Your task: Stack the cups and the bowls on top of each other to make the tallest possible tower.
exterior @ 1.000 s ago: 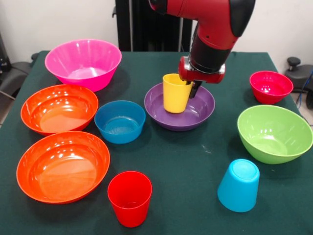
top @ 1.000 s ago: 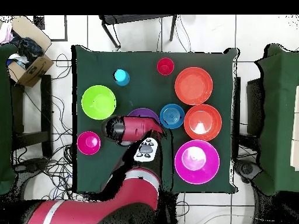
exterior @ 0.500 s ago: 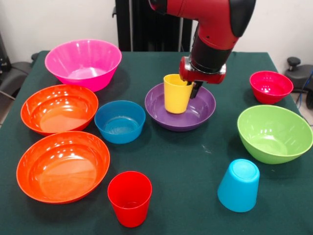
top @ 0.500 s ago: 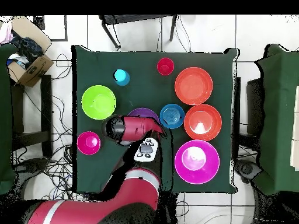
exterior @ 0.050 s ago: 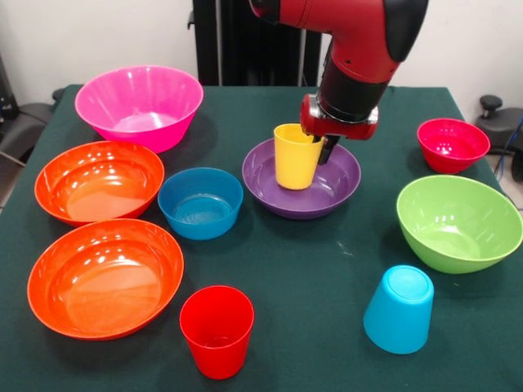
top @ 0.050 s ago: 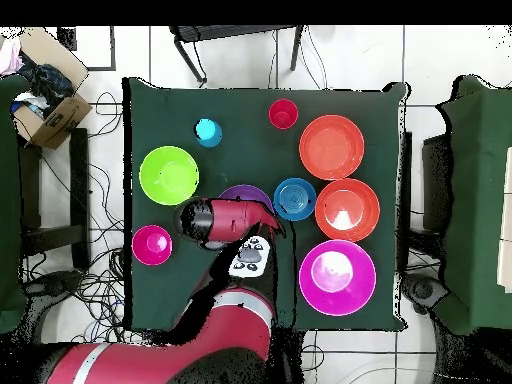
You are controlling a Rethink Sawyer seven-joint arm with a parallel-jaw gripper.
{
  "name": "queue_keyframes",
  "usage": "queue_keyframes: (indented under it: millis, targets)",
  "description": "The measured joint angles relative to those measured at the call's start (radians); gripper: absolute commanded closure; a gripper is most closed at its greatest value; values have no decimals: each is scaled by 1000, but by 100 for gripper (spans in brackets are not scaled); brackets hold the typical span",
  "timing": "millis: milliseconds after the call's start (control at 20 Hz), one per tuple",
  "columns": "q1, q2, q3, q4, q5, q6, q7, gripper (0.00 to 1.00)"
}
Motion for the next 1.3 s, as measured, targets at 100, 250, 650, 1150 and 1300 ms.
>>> queue_keyframes:
  millis: [100, 250, 650, 1150, 1300]
  targets:
    - [0, 0, 0, 0, 0, 0, 0, 100]
    - [0, 0, 0, -1, 0, 4, 0, 100]
    - [3, 0, 0, -3, 0, 22, 0, 100]
    - [10, 0, 0, -4, 3, 57, 0, 100]
    - [11, 0, 0, -4, 3, 57, 0, 100]
